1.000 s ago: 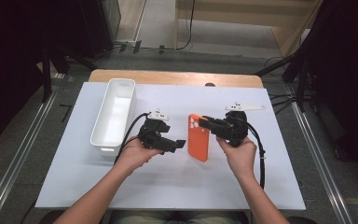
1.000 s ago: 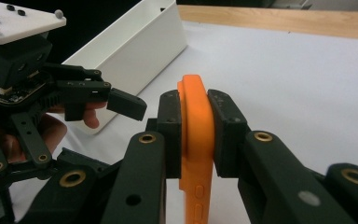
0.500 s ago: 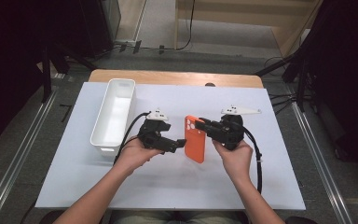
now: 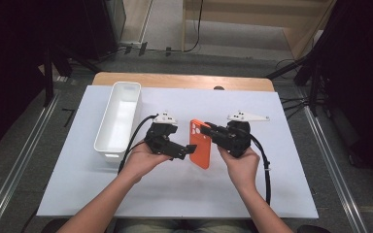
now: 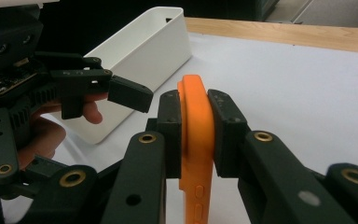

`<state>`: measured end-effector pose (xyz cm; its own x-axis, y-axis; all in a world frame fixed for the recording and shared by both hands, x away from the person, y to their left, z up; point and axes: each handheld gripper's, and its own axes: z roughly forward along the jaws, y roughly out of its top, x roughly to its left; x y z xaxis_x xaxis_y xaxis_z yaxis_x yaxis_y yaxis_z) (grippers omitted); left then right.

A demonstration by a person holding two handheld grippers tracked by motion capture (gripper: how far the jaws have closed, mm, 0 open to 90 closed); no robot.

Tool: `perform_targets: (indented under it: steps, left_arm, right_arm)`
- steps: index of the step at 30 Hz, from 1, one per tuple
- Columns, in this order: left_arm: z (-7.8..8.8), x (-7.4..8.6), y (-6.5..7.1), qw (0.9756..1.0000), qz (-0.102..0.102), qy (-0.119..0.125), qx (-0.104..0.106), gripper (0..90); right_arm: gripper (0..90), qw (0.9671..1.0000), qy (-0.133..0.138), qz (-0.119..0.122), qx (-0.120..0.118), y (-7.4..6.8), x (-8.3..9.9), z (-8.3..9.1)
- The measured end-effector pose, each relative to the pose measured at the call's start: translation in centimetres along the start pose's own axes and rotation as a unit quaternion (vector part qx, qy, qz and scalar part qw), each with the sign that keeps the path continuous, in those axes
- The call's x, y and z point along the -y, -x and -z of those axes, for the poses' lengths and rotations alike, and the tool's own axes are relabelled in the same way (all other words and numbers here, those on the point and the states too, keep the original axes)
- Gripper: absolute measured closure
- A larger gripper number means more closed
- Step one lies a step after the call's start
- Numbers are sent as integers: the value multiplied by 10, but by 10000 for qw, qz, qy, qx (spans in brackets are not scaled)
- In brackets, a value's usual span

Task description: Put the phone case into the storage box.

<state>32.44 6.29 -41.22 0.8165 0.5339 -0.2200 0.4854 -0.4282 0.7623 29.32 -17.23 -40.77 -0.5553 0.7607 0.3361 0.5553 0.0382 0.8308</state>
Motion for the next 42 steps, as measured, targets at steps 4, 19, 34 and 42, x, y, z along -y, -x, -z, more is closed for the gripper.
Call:
perform_targets:
  steps: [4, 19, 34, 42]
  left_arm:
    - [-1, -2, 3, 10000, 33, -2, -94, 8]
    - [-11, -3, 11, 9992, 108, 34, -387, 8]
    - [-15, -4, 13, 9990, 261, 84, -350, 8]
    - [-17, -2, 13, 9978, 328, 200, -534, 18]
  right_arm:
    - [749, 10000, 3, -40, 5, -3, 0, -2]
    - [749, 9999, 92, -90, -47, -12, 1, -6]
    - [749, 9997, 104, -180, -143, -24, 3, -9]
    - [749, 9994, 102, -237, -218, -29, 4, -11]
